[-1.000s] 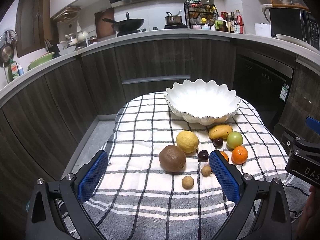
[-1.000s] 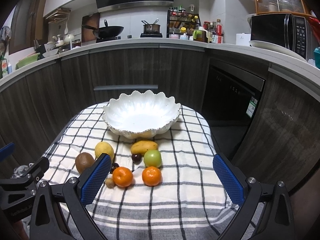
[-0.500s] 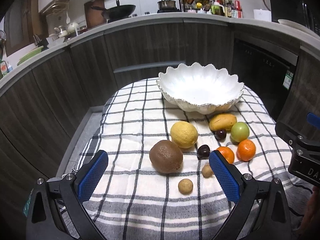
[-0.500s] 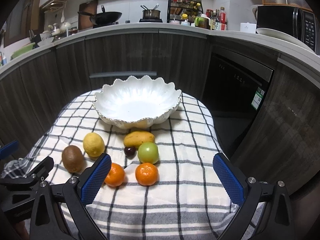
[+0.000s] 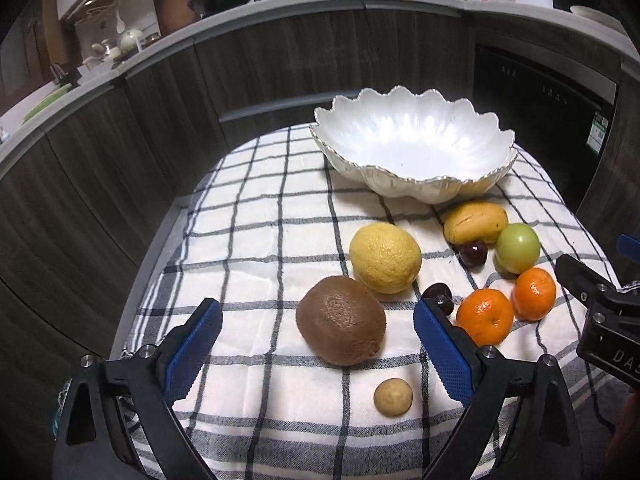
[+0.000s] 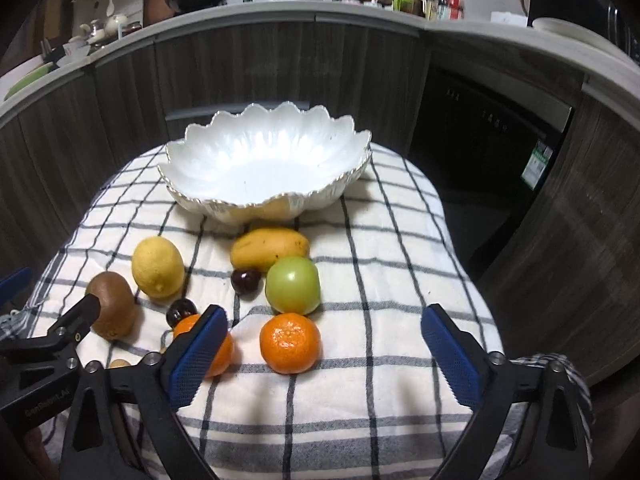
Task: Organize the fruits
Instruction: 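Reach the left tool to the kiwi while the right tool reaches the mandarin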
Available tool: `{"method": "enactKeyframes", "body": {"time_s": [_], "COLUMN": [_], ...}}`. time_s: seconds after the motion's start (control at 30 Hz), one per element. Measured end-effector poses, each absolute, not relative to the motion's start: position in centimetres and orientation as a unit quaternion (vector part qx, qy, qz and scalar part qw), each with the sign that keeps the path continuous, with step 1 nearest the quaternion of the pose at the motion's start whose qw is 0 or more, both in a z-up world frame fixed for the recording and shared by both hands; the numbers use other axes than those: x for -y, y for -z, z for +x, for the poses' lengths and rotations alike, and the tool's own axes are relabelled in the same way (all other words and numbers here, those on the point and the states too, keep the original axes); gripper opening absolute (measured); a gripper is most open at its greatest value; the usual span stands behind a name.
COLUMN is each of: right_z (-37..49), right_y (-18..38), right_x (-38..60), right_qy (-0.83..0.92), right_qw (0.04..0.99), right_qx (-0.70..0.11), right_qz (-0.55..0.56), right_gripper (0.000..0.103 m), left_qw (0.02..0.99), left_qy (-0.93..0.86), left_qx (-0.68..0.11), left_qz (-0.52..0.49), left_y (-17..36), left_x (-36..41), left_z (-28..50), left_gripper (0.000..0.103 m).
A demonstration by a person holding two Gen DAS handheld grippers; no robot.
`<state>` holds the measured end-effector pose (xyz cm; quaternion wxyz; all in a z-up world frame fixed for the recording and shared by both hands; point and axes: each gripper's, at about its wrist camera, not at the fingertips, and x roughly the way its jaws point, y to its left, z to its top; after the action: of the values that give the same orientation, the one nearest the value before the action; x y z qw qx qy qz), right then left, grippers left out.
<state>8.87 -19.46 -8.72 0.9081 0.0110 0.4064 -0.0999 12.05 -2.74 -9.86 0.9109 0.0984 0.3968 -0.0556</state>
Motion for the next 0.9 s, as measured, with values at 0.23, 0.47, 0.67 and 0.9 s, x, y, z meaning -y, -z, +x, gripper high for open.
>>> {"method": "enactKeyframes", "body": {"time_s": [0.23,0.47,0.67,0.9], "right_z": [10.2,11.0,11.5,11.8], "right_y": [10.4,11.8,13.0,14.2], "right_x": [19.7,19.8,19.5,19.3], "right_qy": [0.108,0.097,0.085,0.069], "right_qw": [0.897,0.890,0.883,0.875], "right_qx": [-0.428,-0.446,-0.461,-0.479], "right_qz": [0.014,0.022,0.028,0.034], "right_gripper": [0.092,0.079,0.069,0.057], "left_qw": [0.898,0.889,0.881,0.873], "left_qy": [0.054,0.058,0.060,0.067], "left_qx": [-0.425,-0.444,-0.460,-0.476], "left_qz": [0.098,0.098,0.090,0.086], "left_y": [11.7,13.0,14.0,15.0], "left_x": [2.8,3.0,2.9,3.1], "left_z": [13.7,14.5,15.2,15.5], "left_gripper": [0.095,0.094,0.090,0.080]}}
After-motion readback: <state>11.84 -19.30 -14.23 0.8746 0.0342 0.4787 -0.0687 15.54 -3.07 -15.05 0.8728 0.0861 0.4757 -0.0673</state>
